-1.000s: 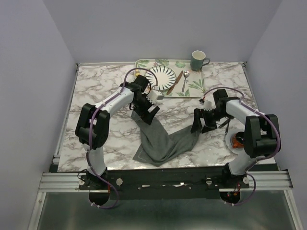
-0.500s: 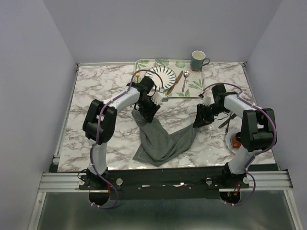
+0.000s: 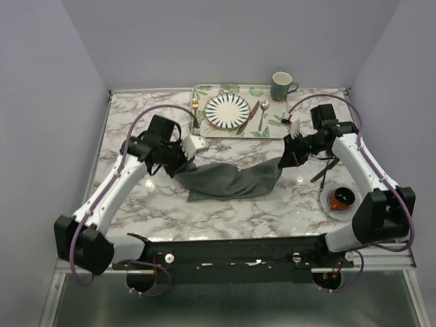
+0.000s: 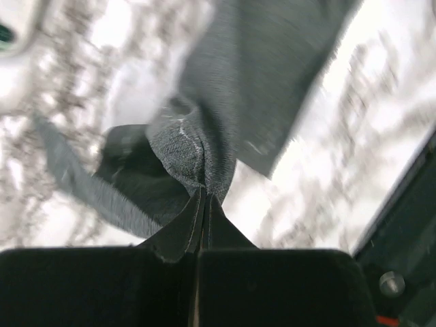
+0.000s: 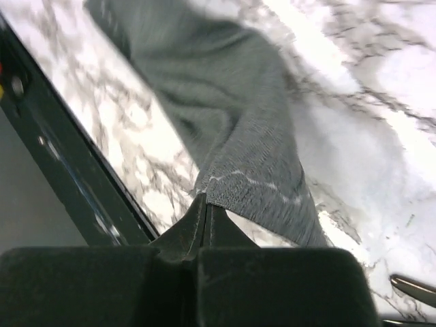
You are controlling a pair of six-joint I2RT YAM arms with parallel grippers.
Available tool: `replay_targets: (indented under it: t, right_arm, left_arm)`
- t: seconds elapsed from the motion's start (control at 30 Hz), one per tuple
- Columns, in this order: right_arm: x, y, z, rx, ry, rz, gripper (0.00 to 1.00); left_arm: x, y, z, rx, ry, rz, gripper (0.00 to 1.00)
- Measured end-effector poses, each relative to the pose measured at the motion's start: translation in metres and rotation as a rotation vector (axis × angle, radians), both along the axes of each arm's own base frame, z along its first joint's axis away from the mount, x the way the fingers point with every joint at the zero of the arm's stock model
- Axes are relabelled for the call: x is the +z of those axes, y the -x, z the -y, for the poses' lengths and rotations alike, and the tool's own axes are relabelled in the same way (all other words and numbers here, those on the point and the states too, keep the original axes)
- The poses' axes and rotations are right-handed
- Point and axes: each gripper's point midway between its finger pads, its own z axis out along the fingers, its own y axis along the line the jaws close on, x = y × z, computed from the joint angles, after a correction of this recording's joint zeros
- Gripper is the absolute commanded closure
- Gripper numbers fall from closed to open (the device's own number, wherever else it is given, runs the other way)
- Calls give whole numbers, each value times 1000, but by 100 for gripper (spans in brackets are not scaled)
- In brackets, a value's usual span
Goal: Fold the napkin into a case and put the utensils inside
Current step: Pick up the crumpled napkin from the center of the board, then flatten out the crumpled napkin at the center of the board.
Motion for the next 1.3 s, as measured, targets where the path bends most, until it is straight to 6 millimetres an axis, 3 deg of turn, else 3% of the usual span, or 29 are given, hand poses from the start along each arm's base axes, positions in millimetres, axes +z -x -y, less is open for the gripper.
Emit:
replay_targets:
  t: [0.07, 0.17, 0.27, 0.33, 0.43, 0.5, 0.53, 0.6, 0.63, 0.7, 0.8, 0.9, 1.0, 1.03, 1.1, 1.13, 1.17, 1.3]
  right_arm:
    - [0, 24, -6, 110, 22, 41, 99]
    - [-21, 61, -11, 225, 63, -12, 99]
    - [-46, 96, -7, 319, 123, -120, 99]
    - [-56, 105, 0, 338, 161, -174, 99]
    - [-60, 108, 6, 343, 194, -195, 99]
    - [-61, 108, 7, 340, 202, -198, 99]
    - [-61, 108, 8, 334, 207, -201, 99]
    - [-61, 108, 8, 321, 211, -210, 99]
    - [-60, 108, 8, 310, 211, -215, 99]
    - [-59, 107, 8, 290, 209, -224, 99]
    - [-52, 98, 7, 248, 202, -219, 99]
    - [-43, 86, 8, 203, 191, -197, 99]
    - [-38, 76, 9, 174, 182, -173, 99]
    - [-37, 75, 9, 172, 181, -171, 99]
    - [-34, 71, 9, 162, 179, -161, 99]
    - [-33, 70, 9, 161, 178, -156, 99]
    - [-28, 65, 8, 159, 176, -144, 99]
    - [-6, 33, 3, 141, 166, -71, 99]
  left_arm:
    - [-9, 38, -10, -59, -37, 15, 100]
    - [-57, 89, -34, -141, -156, -47, 98]
    - [-100, 114, -64, -150, -297, -151, 84]
    - [-109, 119, -77, -139, -351, -193, 75]
    - [-98, 107, -80, -94, -348, -194, 63]
    - [-76, 78, -67, -47, -298, -158, 54]
    - [-66, 64, -60, -33, -273, -132, 37]
    - [-49, 40, -40, -27, -211, -104, 34]
    - [-44, 29, -27, -28, -179, -98, 12]
    - [-44, 18, -10, -49, -148, -100, 9]
    - [-59, 18, 6, -70, -126, -162, 7]
    - [-84, 24, 11, -82, -139, -243, 15]
    - [-103, 29, 11, -75, -158, -303, 45]
    - [-107, 28, 12, -74, -160, -311, 61]
    - [-112, 27, 13, -67, -162, -325, 77]
    - [-114, 25, 13, -62, -164, -332, 95]
    - [-114, 22, 15, -57, -161, -332, 100]
    - [-95, -6, 25, -32, -130, -281, 100]
